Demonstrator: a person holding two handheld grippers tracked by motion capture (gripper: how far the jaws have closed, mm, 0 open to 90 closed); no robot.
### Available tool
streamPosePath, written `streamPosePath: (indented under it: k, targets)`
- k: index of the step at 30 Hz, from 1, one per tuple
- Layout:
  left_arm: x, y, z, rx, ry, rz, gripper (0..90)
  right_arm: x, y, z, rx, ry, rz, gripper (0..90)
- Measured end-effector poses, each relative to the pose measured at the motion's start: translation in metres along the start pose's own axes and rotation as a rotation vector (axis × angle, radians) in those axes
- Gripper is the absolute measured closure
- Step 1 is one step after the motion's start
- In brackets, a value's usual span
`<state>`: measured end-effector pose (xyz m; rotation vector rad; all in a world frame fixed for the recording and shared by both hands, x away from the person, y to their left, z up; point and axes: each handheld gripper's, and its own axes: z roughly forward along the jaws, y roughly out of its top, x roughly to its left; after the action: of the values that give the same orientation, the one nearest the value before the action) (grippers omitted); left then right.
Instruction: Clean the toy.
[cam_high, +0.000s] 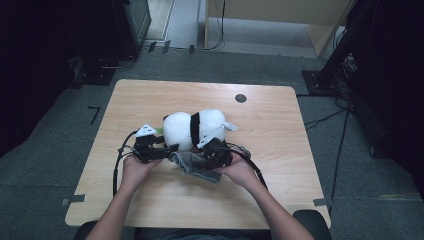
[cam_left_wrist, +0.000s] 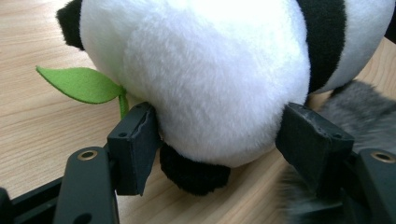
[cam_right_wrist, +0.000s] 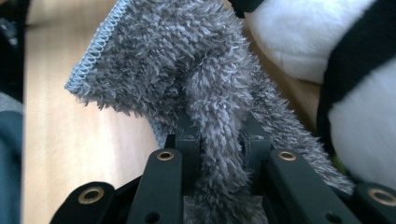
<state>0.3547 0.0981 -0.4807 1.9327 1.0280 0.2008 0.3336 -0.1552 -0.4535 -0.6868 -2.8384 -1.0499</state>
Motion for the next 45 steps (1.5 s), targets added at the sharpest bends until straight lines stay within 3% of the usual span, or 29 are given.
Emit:
streamPosePath:
  k: [5, 10, 22, 31, 38, 41, 45]
  targets:
    - [0.0, -0.002, 0.0, 0.0, 0.007, 0.007, 30.1, -0.004, 0.004, 0.013, -0.003, -0.051, 0.009, 74.8]
    - [0.0, -0.003, 0.0, -0.003, 0.008, 0.01, 30.1, -0.009, -0.002, 0.008, -0.023, -0.064, 0.042, 74.6]
    - [0.002, -0.004, -0.001, -0.003, -0.002, 0.014, 29.6, -0.024, -0.028, -0.031, -0.078, -0.118, 0.112, 74.1]
    - [0.004, -0.002, 0.0, -0.005, -0.005, 0.03, 29.0, -0.032, -0.052, -0.059, -0.085, -0.155, 0.134, 73.6]
    - [0.004, -0.001, 0.0, 0.002, -0.01, 0.032, 28.7, -0.042, -0.071, -0.078, -0.095, -0.187, 0.186, 73.8]
    - [0.004, -0.002, 0.0, 0.004, -0.008, 0.034, 28.7, -0.04, -0.072, -0.081, -0.098, -0.168, 0.178, 73.8]
    - [0.003, -0.001, -0.001, 0.005, -0.002, 0.036, 28.7, -0.031, -0.065, -0.081, -0.104, -0.153, 0.122, 73.8]
